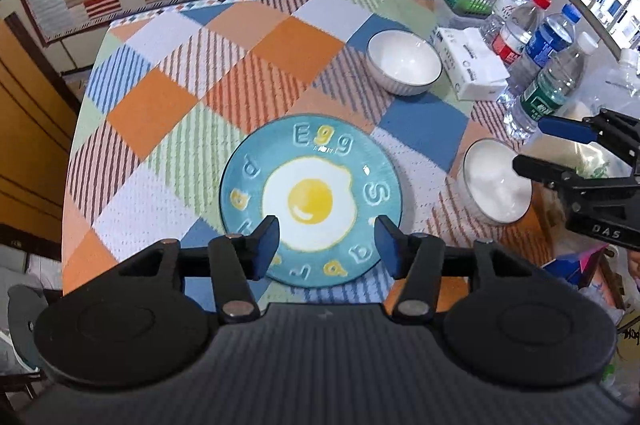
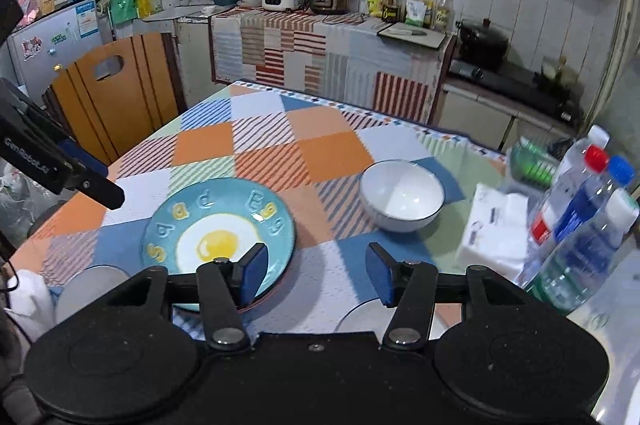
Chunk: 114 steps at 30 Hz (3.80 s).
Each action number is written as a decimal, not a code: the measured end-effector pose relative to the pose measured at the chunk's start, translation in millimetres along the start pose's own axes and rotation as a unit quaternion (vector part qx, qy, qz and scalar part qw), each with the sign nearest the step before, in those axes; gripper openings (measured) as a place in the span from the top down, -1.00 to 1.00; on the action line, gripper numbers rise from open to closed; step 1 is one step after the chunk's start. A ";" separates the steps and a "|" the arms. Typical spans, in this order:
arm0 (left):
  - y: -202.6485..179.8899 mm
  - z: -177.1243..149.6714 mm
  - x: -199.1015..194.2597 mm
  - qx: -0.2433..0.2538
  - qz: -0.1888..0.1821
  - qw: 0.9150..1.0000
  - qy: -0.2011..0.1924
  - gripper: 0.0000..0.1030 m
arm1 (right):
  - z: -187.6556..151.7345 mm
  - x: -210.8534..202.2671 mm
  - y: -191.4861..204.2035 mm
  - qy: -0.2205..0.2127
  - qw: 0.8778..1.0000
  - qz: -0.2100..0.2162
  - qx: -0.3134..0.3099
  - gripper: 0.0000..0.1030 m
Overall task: Organize plates and bowls
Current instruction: 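Move the left gripper to a white bowl rim and close on it, then lift the white bowl and set it beside the plate stack, open left gripper, then move the left gripper to a second white bowl rim and close on it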
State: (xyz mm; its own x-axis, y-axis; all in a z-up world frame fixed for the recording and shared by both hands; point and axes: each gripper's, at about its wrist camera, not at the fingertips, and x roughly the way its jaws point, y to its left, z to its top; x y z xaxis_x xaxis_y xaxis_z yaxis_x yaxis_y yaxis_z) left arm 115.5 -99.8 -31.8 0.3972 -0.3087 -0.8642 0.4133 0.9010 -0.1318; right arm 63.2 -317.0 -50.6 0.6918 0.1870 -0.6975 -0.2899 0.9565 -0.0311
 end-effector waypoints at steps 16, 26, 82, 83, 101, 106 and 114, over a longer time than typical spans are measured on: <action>-81.7 13.7 54.2 0.088 -0.077 0.993 -0.006 -0.49 | -69.4 10.8 -16.4 0.048 0.998 -0.035 -0.012 -0.86; -122.3 16.6 116.8 0.138 -0.096 0.986 0.000 -0.52 | -113.0 35.5 -25.4 0.074 0.994 -0.078 0.012 -0.89; -87.1 -5.1 179.2 0.064 -0.092 0.991 0.069 0.72 | -118.7 92.2 6.8 0.042 0.996 -0.015 0.079 -0.79; -88.7 -5.4 179.3 0.070 -0.089 0.991 0.067 0.72 | -119.6 94.1 5.2 0.041 0.995 -0.015 0.084 -0.79; -83.4 -1.7 104.0 0.127 -0.114 0.982 0.076 0.35 | -88.8 20.7 9.1 0.078 0.993 -0.015 0.092 -0.81; -86.4 0.1 75.9 0.161 -0.103 0.978 0.083 0.35 | -67.4 -1.3 8.2 0.083 0.992 -0.003 0.097 -0.81; -82.8 -8.6 28.8 0.200 -0.090 0.970 0.103 0.21 | -33.6 -28.8 30.6 0.100 0.993 0.025 0.048 -0.81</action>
State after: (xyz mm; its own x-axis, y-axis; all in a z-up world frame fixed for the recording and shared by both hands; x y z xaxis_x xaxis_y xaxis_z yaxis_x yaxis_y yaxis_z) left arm 85.6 -180.7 -49.9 0.1332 -0.3460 -0.9287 0.7622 0.6347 -0.1272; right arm 12.3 -300.7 -55.5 0.5297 0.1952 -0.8254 -0.2485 0.9662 0.0689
